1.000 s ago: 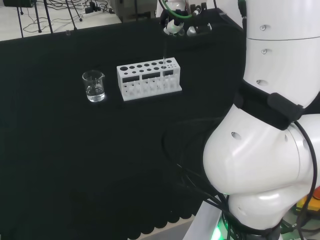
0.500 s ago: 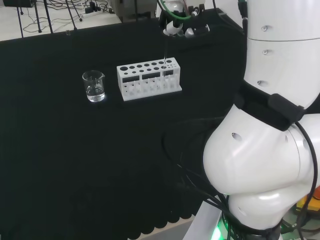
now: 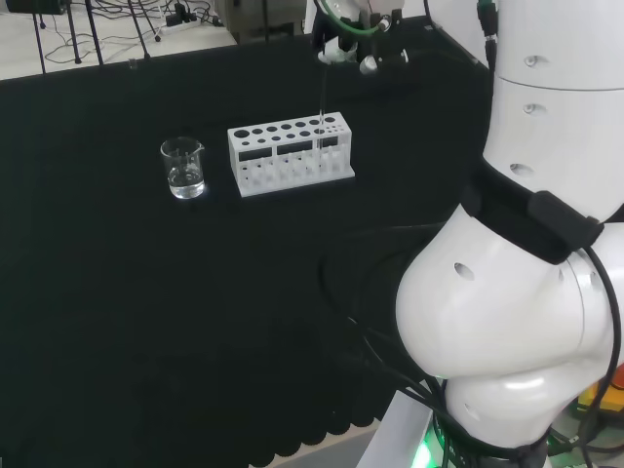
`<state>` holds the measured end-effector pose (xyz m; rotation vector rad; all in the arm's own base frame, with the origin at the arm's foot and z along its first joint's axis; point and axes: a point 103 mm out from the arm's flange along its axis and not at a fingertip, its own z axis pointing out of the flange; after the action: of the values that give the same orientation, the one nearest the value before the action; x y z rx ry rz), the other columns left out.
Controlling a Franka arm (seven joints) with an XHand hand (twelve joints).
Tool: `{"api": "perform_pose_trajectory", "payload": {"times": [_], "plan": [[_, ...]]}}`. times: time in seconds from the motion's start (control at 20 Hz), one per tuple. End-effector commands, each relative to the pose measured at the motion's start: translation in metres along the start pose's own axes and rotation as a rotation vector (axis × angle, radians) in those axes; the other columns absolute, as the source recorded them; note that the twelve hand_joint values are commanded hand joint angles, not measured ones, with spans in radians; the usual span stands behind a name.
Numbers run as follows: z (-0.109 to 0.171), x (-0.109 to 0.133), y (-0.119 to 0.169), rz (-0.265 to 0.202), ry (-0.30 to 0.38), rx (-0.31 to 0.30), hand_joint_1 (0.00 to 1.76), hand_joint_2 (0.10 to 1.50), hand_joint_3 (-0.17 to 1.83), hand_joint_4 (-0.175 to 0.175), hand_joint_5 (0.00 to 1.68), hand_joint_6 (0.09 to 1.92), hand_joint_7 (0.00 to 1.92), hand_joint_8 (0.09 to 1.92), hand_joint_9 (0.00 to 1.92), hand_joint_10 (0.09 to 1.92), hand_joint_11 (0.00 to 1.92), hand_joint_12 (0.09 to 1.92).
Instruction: Take the glass rod from the white test tube rack.
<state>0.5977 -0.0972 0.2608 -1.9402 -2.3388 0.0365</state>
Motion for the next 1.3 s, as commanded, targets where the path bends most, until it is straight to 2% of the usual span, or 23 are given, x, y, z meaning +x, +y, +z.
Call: {"api": "perform_pose_trajectory", "payload": {"times": [0.05,0.45,0.8,1.3], "plan": [[-0.033,0.0,-0.006,0.003,-0.002,-0.079,1.3,1.08,-0.07,-0.175,1.12,0.5,1.2,0.97,1.57,0.79,1.73,0.34],[-0.076,0.007,-0.02,0.014,-0.027,-0.047,1.3,1.07,-0.03,-0.175,1.08,0.55,1.17,1.01,1.6,0.75,1.74,0.33],[-0.107,0.016,-0.028,0.015,-0.053,-0.074,1.3,1.07,-0.01,-0.175,1.06,0.57,1.15,1.03,1.61,0.74,1.74,0.33],[-0.124,0.023,-0.029,0.002,-0.063,-0.111,1.3,1.07,-0.01,-0.175,1.05,0.59,1.15,1.04,1.61,0.74,1.75,0.34]]}}
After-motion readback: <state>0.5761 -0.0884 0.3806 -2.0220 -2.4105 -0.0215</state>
